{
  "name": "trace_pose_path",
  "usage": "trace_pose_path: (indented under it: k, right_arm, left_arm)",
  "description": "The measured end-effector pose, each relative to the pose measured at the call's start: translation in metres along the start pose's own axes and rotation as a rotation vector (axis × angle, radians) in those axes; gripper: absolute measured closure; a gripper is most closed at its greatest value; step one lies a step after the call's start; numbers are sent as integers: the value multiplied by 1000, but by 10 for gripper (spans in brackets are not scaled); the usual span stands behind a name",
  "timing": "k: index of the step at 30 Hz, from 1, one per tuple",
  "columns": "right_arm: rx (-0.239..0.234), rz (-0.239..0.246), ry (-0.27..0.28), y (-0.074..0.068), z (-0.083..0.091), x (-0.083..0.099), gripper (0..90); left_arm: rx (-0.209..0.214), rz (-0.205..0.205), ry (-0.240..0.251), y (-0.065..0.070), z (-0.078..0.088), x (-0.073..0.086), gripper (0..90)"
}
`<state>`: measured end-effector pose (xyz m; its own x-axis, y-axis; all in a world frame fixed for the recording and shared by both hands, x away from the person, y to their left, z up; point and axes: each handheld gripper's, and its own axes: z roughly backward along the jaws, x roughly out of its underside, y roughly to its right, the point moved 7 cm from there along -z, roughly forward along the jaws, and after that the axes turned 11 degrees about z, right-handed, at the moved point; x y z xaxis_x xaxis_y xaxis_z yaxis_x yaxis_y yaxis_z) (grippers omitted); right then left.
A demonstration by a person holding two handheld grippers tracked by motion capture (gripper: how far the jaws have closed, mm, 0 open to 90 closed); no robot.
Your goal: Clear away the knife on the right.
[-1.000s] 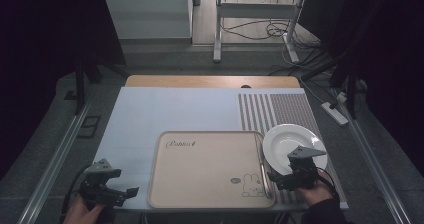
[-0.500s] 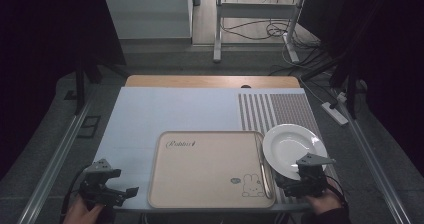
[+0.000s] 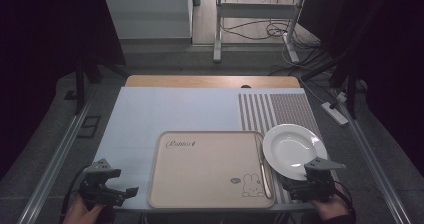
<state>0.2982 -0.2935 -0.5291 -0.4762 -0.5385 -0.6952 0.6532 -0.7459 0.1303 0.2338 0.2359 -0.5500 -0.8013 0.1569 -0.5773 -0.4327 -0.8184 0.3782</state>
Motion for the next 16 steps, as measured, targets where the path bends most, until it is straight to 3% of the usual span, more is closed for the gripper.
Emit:
trace_pose_path:
  k: [16]
  right_arm:
    - [38,5,-37,2,9,10,0]
  left_arm:
    - [-2,-1,-1,0,-1,-1,14]
